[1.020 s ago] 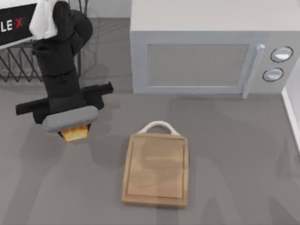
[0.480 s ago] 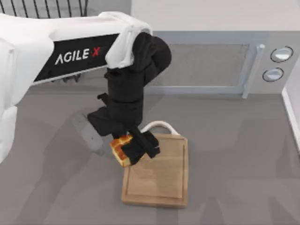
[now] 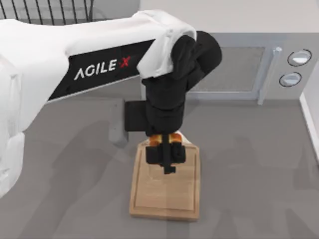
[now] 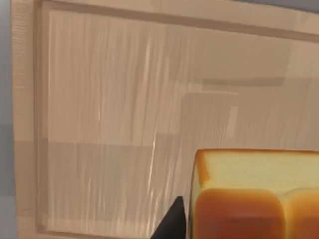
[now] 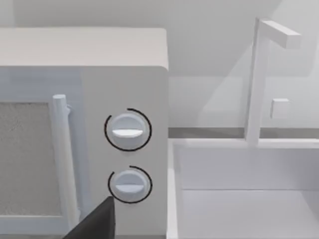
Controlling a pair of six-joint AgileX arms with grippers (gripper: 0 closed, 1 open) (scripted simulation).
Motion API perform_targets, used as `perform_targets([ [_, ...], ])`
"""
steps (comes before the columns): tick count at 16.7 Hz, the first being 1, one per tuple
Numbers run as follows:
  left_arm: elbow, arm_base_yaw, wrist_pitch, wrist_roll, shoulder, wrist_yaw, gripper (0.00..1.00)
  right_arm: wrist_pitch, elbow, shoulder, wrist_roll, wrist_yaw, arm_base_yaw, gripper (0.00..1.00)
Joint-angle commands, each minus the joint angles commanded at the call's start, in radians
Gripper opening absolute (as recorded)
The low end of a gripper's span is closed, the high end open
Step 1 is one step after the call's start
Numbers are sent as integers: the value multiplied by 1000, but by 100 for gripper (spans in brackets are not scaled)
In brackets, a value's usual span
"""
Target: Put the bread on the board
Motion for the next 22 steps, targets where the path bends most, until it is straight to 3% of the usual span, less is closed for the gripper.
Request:
perform_targets([
  [22, -103, -2, 154, 4, 38, 0, 0, 0, 0, 0, 0, 0, 0, 100],
])
